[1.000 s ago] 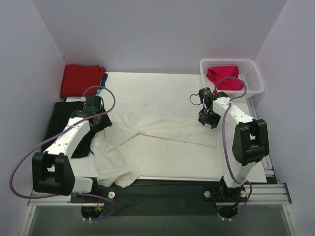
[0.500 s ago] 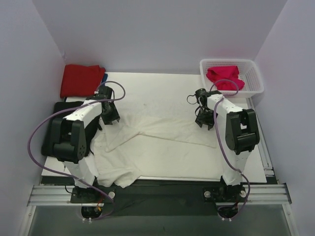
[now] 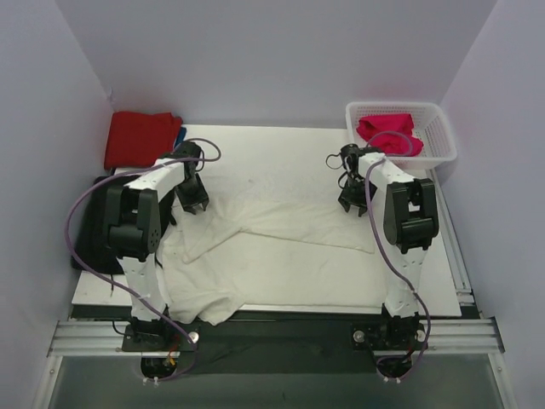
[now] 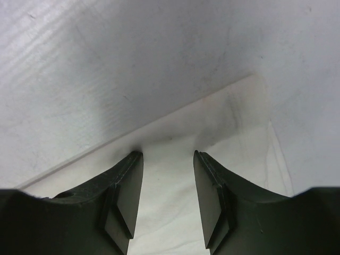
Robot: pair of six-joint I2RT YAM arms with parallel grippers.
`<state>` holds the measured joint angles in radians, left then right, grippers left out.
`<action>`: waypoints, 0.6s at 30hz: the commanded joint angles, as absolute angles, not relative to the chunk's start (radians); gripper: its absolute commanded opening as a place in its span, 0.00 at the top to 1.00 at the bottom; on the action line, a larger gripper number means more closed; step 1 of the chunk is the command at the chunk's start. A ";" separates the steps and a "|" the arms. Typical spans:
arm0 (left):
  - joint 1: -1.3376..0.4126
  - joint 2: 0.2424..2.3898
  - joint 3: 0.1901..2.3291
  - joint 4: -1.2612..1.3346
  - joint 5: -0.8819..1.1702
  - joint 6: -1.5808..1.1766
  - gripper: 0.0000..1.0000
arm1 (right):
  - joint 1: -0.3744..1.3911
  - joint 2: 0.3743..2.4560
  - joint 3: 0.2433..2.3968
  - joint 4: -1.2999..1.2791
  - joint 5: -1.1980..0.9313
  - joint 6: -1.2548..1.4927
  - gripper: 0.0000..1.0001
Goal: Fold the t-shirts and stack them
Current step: Fold the flattened tshirt in 1/3 of the way
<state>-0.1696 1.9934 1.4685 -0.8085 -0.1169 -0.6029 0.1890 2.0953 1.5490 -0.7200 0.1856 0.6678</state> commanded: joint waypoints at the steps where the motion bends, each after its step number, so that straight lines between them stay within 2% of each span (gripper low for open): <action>1: -0.172 2.051 1.577 -0.861 -0.137 -0.621 0.54 | 0.181 2.144 1.615 -0.776 0.196 0.658 0.57; 18: -0.170 2.457 2.184 -1.048 -0.121 -0.624 0.54 | 0.134 2.367 2.019 -0.890 0.204 0.617 0.56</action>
<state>-0.1696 2.3844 2.0670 -1.0100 -0.1230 -0.6151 0.1547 2.3283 1.9636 -0.8478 0.1932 0.6376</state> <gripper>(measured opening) 0.458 0.435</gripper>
